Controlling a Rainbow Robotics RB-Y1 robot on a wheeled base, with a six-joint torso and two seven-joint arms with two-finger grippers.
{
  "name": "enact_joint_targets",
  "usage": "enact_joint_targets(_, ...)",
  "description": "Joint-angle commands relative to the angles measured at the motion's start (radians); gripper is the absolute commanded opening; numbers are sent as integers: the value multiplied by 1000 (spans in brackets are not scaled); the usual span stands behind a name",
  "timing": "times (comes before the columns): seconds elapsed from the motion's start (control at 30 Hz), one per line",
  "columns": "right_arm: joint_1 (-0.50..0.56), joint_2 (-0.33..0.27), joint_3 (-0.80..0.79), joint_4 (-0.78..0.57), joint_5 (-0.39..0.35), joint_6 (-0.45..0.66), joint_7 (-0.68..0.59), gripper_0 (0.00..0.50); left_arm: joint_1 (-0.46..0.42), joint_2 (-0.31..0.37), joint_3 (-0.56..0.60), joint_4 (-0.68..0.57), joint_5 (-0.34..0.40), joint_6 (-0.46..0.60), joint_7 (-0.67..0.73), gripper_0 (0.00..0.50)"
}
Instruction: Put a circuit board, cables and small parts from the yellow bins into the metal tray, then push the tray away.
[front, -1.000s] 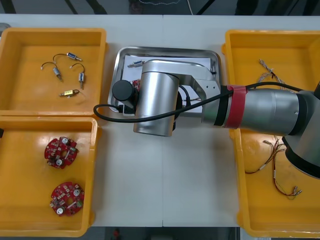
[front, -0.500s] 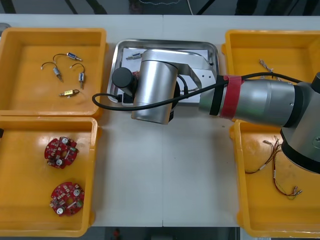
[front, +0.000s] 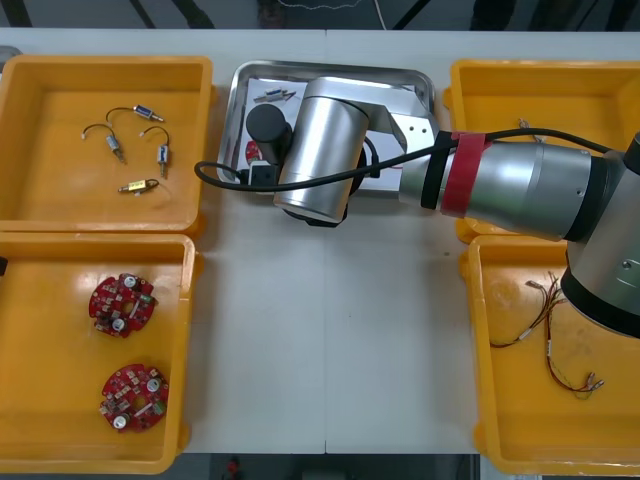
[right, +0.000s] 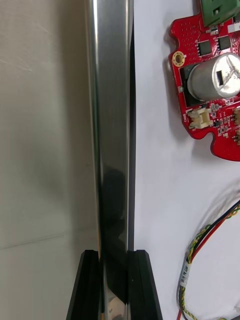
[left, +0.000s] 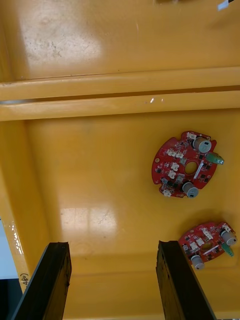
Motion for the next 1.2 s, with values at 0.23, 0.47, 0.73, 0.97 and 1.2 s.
enact_joint_targets(0.23,-84,33,-32,105,-44,-77,99,0,17,41,31,-26,8,6,-26,500)
enact_joint_targets(0.47,-95,46,-32,166,-70,-114,130,0,17,41,31,-26,8,6,-26,500)
enact_joint_targets(0.73,-95,76,-40,218,-71,-162,143,0,17,41,31,-26,8,6,-26,500)
enact_joint_targets(0.97,-95,81,-40,238,-71,-178,157,0,17,41,31,-26,8,6,-26,500)
enact_joint_targets(1.2,-95,92,-41,258,-71,-183,166,252,17,41,31,-26,8,6,-26,500)
